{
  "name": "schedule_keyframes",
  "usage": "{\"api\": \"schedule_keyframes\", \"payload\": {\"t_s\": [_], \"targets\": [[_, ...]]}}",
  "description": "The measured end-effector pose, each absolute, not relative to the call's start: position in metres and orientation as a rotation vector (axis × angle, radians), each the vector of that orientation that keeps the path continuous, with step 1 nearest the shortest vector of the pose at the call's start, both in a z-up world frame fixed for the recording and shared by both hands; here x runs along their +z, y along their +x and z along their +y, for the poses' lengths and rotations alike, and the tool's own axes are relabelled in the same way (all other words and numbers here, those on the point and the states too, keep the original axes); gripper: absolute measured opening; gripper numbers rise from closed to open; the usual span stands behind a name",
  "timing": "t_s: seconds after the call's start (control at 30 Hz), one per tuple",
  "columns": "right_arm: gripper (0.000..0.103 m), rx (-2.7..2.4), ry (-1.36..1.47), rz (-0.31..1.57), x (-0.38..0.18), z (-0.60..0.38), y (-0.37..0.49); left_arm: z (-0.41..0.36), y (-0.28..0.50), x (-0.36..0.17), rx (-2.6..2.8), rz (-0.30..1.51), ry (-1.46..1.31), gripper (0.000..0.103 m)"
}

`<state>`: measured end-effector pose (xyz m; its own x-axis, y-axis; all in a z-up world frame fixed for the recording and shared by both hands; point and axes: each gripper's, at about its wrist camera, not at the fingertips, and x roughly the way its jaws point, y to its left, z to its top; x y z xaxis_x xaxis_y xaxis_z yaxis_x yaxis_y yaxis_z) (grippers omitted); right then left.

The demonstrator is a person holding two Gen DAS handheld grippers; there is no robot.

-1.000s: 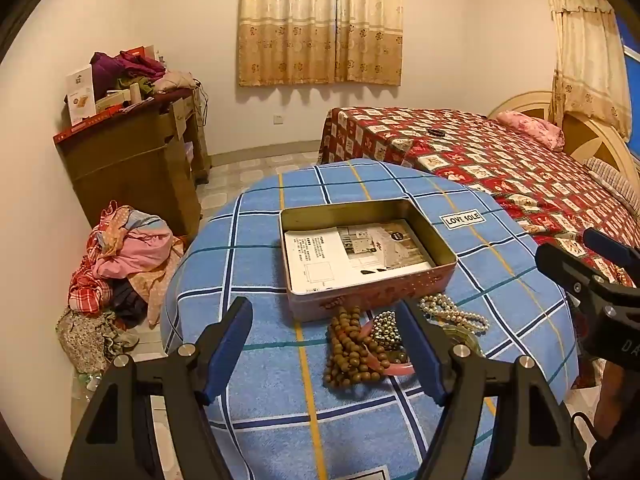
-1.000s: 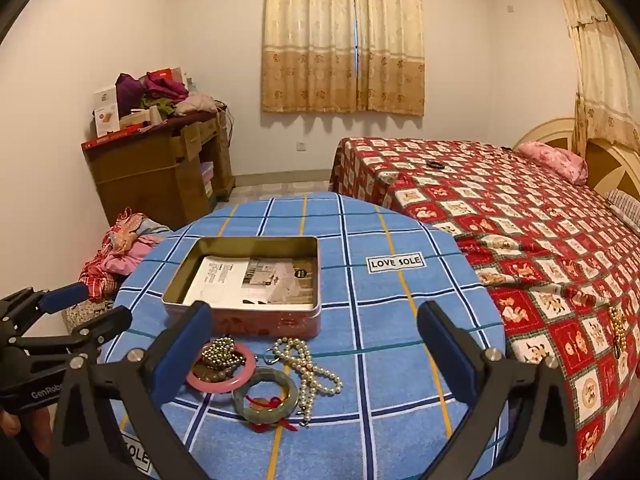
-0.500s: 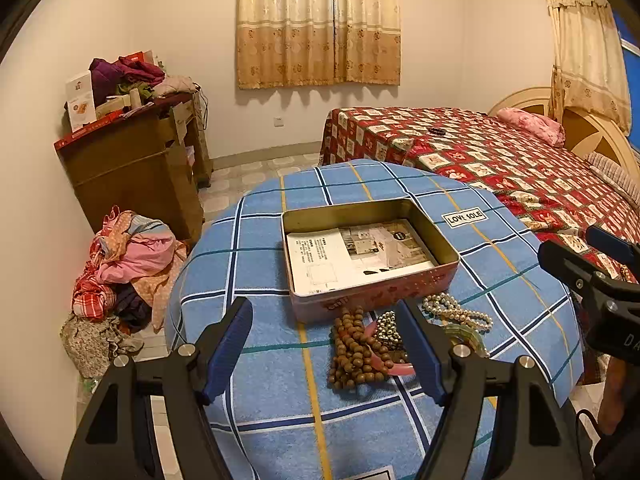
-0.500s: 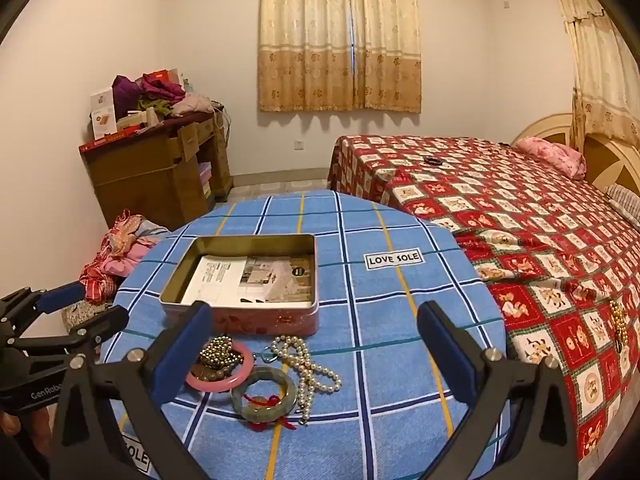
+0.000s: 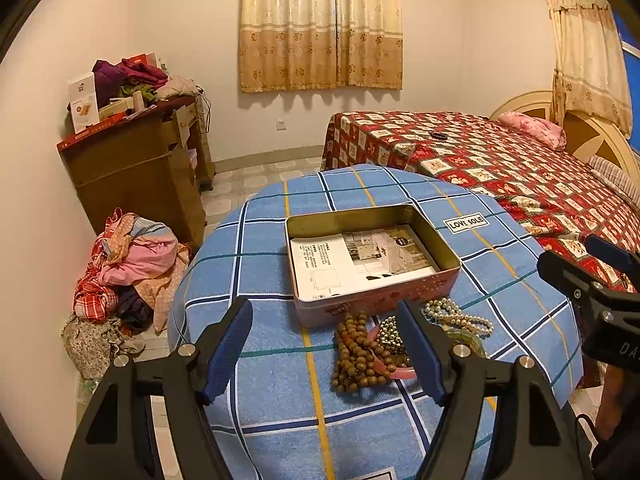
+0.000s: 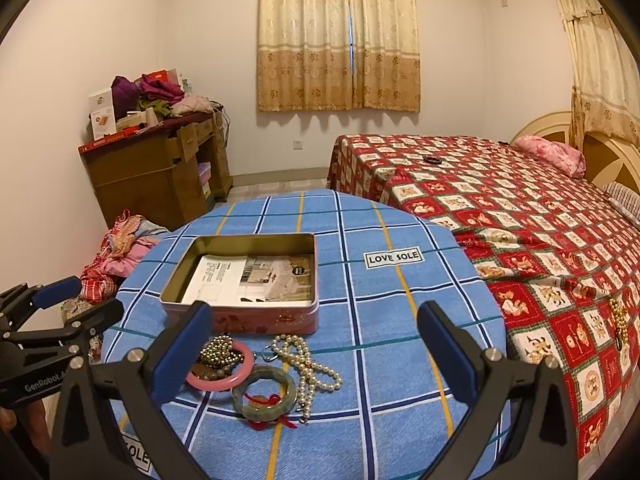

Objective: Organize jewelry

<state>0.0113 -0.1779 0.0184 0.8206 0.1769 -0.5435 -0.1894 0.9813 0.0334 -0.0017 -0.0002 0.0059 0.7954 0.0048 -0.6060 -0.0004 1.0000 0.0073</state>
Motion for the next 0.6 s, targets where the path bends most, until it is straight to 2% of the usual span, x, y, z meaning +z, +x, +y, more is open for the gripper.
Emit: {"api": "schedule_keyframes", "payload": {"t_s": [0.6], "targets": [[0.103, 0.2, -0.01, 0.584, 0.0177, -0.1768, 0.0103, 0.0012, -0.0019, 0.0057, 0.003, 0.651, 0.005, 0.074]]}}
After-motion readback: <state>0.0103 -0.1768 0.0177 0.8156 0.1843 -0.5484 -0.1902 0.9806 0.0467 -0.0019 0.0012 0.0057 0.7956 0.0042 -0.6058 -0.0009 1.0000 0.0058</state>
